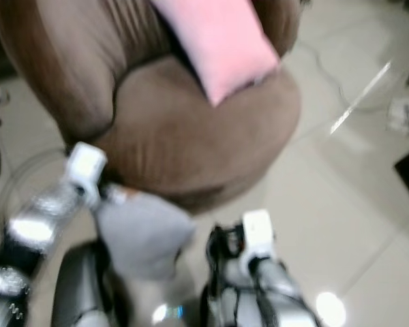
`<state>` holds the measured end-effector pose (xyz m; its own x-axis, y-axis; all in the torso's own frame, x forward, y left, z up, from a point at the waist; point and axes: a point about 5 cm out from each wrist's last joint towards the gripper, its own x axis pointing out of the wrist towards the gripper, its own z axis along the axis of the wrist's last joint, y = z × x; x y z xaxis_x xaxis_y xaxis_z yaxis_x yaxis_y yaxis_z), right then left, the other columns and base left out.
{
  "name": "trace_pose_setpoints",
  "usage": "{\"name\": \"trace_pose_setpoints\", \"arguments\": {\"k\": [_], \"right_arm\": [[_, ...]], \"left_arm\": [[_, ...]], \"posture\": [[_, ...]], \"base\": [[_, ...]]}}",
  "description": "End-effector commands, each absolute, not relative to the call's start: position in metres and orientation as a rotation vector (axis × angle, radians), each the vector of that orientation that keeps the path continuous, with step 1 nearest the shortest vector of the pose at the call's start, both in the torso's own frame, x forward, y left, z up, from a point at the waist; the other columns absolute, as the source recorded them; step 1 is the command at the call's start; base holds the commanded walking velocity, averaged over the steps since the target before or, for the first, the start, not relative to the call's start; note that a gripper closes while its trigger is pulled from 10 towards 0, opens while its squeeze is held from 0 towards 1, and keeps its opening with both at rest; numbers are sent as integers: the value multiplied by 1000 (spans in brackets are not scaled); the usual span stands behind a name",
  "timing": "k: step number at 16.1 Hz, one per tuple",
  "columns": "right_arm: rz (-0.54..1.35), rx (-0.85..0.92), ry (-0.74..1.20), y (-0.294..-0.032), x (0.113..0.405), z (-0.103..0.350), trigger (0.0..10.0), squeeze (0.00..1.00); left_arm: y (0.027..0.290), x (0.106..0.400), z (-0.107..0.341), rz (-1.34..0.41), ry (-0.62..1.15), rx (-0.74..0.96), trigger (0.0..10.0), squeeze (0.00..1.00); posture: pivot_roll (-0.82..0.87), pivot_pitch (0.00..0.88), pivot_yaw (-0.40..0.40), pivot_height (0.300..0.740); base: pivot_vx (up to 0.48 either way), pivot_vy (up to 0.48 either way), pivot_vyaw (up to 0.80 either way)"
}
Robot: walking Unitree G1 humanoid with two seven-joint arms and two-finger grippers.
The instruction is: Move the pillow to the sofa from floor
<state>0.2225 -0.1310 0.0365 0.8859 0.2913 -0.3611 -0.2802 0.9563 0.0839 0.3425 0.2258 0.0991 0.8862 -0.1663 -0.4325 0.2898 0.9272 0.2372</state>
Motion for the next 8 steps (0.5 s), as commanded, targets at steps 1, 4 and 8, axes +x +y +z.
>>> {"name": "trace_pose_setpoints", "arguments": {"k": [1,4,8], "right_arm": [[282,28,404,-131,217,31,10000,0],[263,46,394,-126,214,32,10000,0],[196,79,390,-121,202,31,10000,0]], "left_arm": [[229,342,94,-331,483,307,10000,0],[242,357,112,-373,513,433,10000,0],[249,367,129,-459,587,548,10000,0]], "posture": [[-120,229,-1,472],[-133,257,43,472],[-166,297,119,472]], "base": [[0,0,0],[0,0,0],[0,0,0]]}}
